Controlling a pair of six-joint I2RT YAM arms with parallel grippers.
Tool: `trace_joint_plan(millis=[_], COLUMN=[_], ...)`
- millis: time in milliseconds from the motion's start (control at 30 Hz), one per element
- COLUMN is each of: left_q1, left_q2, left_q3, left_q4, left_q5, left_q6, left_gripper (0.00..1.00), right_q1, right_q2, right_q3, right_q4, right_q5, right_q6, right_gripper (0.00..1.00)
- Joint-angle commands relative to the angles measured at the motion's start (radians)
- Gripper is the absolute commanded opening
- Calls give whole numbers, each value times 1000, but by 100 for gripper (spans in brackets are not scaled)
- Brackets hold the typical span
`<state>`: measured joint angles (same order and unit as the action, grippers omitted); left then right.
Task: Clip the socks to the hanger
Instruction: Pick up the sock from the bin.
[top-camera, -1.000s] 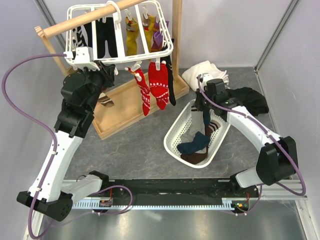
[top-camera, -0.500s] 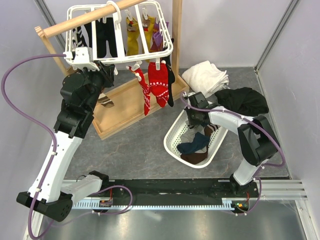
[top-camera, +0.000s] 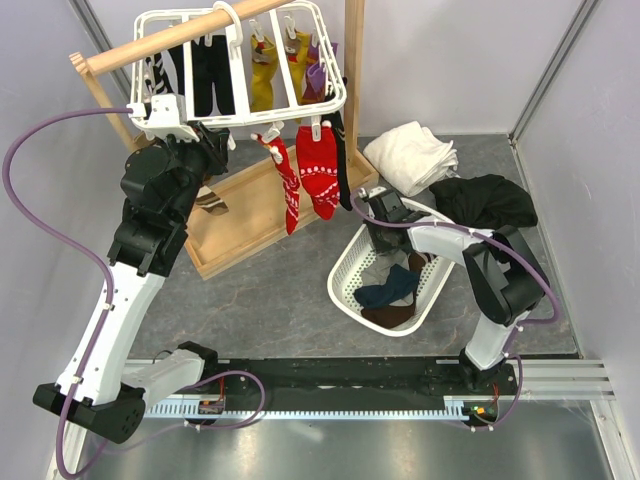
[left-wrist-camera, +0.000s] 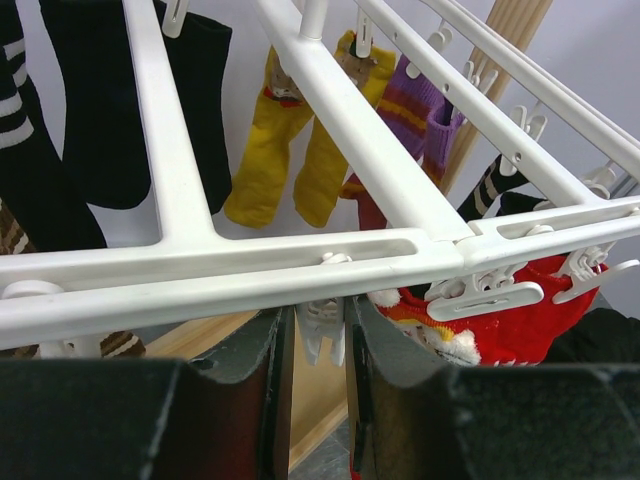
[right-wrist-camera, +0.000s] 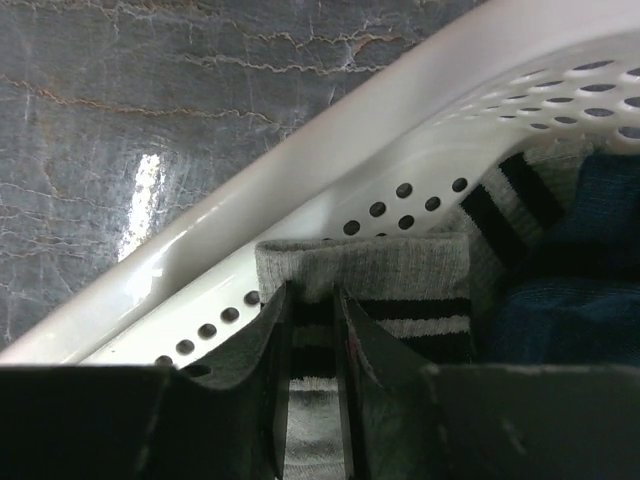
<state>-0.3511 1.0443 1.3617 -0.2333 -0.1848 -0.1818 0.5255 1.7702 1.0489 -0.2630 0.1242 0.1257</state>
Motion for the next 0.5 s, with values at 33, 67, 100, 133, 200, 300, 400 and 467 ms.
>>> trace_joint_plan(millis=[33,67,100,133,200,300,400,467], left_q1=[-3,-5,-5,-3,-5,-3,-5,-5], left_q2=[-4,-3,-4,-6,-6,-4,-4,-1], left_q3=[4,4,5,5,8,13,19,25], left_q4=[5,5,3,5,3,-1,-3,-6], left_q5=[-18,-15,-15,-13,-8,-7,-2,2], left_q6=[31,31,28,25,24,18,12,5], left_gripper=[2,2,2,2,2,2,2,2], right_q1=[10,11,11,11,10,11,13,13], right_q2=[43,37,17,3,-59,-176,-303,-363], right_q3=[-38,-39,-41,-41,-46,-70,-101,-113], right_q4=[-35,-36,-42,-44,-44,3,63,87], right_q5=[23,26,29,29,23,-21,-80,-110], right_q6=[-20,-21,-23,-24,-26,-41,-54,-63], right_gripper=[18,12,0,0,0,0,0,0])
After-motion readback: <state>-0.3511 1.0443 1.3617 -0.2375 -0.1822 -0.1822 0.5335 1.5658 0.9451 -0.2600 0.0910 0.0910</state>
